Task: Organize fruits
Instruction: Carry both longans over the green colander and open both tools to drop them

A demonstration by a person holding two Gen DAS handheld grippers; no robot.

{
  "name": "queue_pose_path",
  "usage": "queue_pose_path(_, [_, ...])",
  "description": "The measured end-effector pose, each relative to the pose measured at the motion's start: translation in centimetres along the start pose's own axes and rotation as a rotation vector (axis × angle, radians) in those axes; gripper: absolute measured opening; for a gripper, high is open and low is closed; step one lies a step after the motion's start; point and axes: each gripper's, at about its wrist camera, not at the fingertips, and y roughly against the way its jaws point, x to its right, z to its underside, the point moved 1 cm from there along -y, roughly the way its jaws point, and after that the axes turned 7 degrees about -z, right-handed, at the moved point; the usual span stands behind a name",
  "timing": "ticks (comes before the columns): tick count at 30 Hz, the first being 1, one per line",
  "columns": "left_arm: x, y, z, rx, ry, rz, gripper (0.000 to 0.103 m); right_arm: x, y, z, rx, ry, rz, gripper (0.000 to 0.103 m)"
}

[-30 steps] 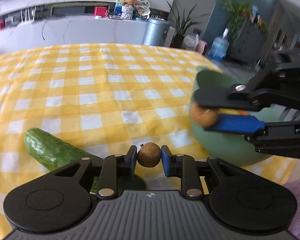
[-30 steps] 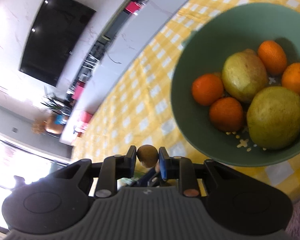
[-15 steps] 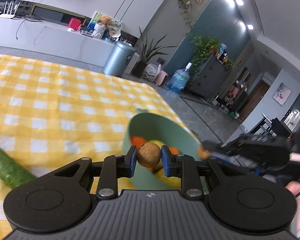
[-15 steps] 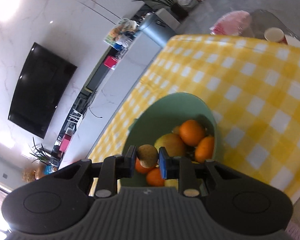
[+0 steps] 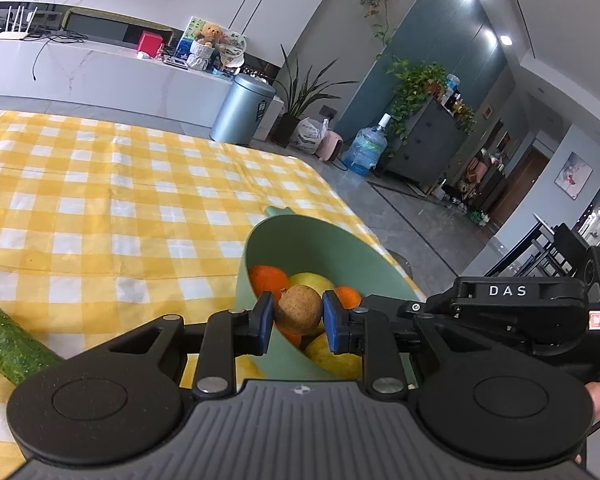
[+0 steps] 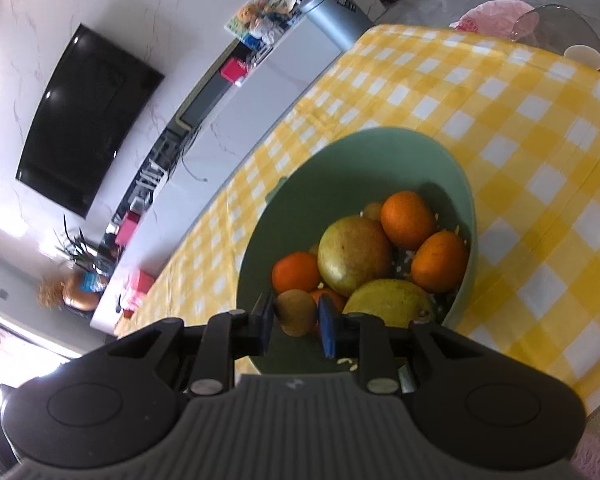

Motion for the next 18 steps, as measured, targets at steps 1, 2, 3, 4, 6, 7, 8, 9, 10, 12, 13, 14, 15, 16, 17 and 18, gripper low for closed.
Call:
queue_pose_path(1, [0.0, 0.1, 0.1, -0.001, -0.002, -0.001, 0.029, -0.1, -0.1, 0.1, -0.011, 0.008, -0.002, 0.023])
queue_pose_path(2, [0.0, 0.1, 0.2, 0.0, -0.003, -0.002, 0.029, -0.3, -0.3, 0.1, -0.021, 0.014, -0.002, 0.035])
queue_pose_path(3, [0.0, 0.2, 0.2, 0.001, -0.006, -0.003, 0.029, -0.3, -0.2, 0.1, -0.021, 0.013, -0.004, 0.04])
queue_pose_path(4, [0.0, 0.3, 0.3, 0.002, -0.007, -0.003, 0.029, -0.4, -0.1, 0.2, -0.014, 0.019, -0.012, 0.042])
queue_pose_path(6, [0.1, 0.4, 0.4, 0.001, -0.006, -0.002, 0.029, -0.7, 0.2, 0.1, -0.004, 0.035, -0.024, 0.042])
queue_pose_path(7, [0.1, 0.4, 0.5, -0.001, -0.003, -0.001, 0.029, -0.8, 0.4, 0.1, 0.004, 0.037, -0.029, 0.042])
queue_pose_path(8, [0.2, 0.3, 0.5, -0.005, -0.001, 0.002, 0.029, -0.7, 0.6, 0.0, 0.019, 0.032, -0.034, 0.042])
queue_pose_path(9, [0.3, 0.3, 0.4, -0.009, -0.001, 0.007, 0.029, -0.5, 0.8, -0.3, 0.037, 0.024, -0.034, 0.042])
queue_pose_path(10, [0.5, 0.2, 0.4, -0.013, -0.002, 0.014, 0.029, -0.3, 1.1, -0.5, 0.063, 0.011, -0.03, 0.042])
queue_pose_path(12, [1.1, -0.1, 0.4, -0.021, -0.01, 0.028, 0.029, 0.2, 2.4, -0.7, 0.136, -0.017, -0.019, 0.042])
queue_pose_path(13, [1.4, -0.3, 0.5, -0.025, -0.017, 0.034, 0.029, 0.6, 2.9, -0.9, 0.168, -0.036, -0.026, 0.044])
queue_pose_path(14, [1.8, -0.5, 0.5, -0.029, -0.026, 0.043, 0.029, 1.0, 3.4, -1.1, 0.184, -0.055, -0.039, 0.045])
queue_pose_path(15, [2.3, -0.9, 0.5, -0.039, -0.033, 0.048, 0.029, 1.4, 3.8, -1.1, 0.196, -0.071, -0.054, 0.045])
queue_pose_path(16, [2.7, -1.3, 0.6, -0.047, -0.037, 0.053, 0.029, 1.6, 4.1, -1.2, 0.207, -0.076, -0.061, 0.045])
queue_pose_path(17, [3.1, -1.6, 0.7, -0.053, -0.04, 0.063, 0.029, 1.8, 4.5, -1.3, 0.214, -0.07, -0.059, 0.047])
queue_pose_path(18, [3.6, -1.9, 0.8, -0.058, -0.048, 0.077, 0.029, 1.9, 4.8, -1.4, 0.223, -0.057, -0.048, 0.047])
